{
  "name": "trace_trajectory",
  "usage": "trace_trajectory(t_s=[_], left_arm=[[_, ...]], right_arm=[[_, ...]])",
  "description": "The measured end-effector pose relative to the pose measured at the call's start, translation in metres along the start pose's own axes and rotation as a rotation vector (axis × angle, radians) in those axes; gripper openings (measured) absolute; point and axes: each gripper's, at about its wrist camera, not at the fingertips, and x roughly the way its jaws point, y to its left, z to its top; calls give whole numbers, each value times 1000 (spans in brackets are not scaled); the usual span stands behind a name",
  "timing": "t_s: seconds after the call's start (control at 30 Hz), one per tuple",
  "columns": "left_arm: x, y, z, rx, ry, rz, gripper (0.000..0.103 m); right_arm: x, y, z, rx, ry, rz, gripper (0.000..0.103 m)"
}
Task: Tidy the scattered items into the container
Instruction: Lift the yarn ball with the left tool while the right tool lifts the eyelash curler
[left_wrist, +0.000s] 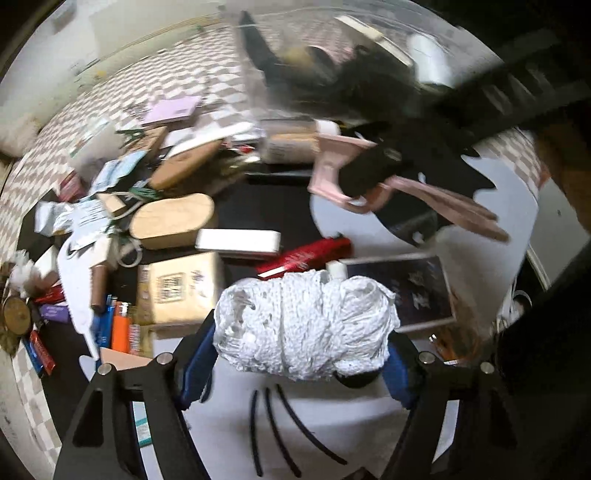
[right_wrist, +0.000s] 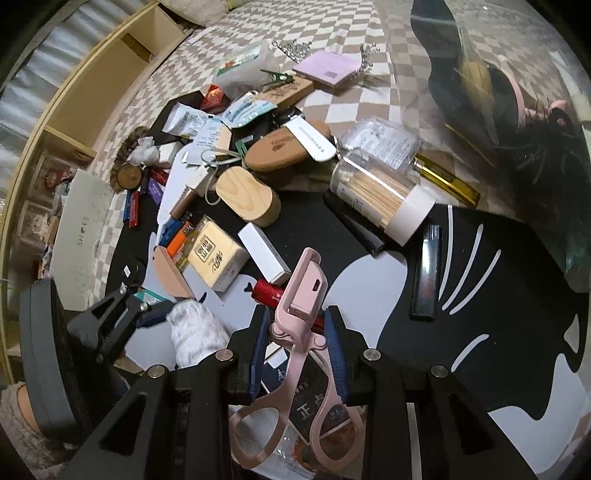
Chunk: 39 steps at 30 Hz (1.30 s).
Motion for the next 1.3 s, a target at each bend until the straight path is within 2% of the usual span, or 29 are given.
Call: trace_trajectory(t_s=[0.27, 0.63, 0.93, 1.3], left_arm=[[-22, 28, 21, -94, -63, 27, 77], [-55, 47, 39, -210, -116, 9, 77], [-69, 48, 58, -251, -146, -2, 77], [-101, 28, 100, -222, -251, -15, 77]], right_arm=[[-9, 12, -2, -50, -34, -7, 31], [-22, 25, -6, -105, -87, -42, 31], [-58, 21, -3, -120, -209, -85, 31], [-117, -3, 0, -17, -385, -51, 31]])
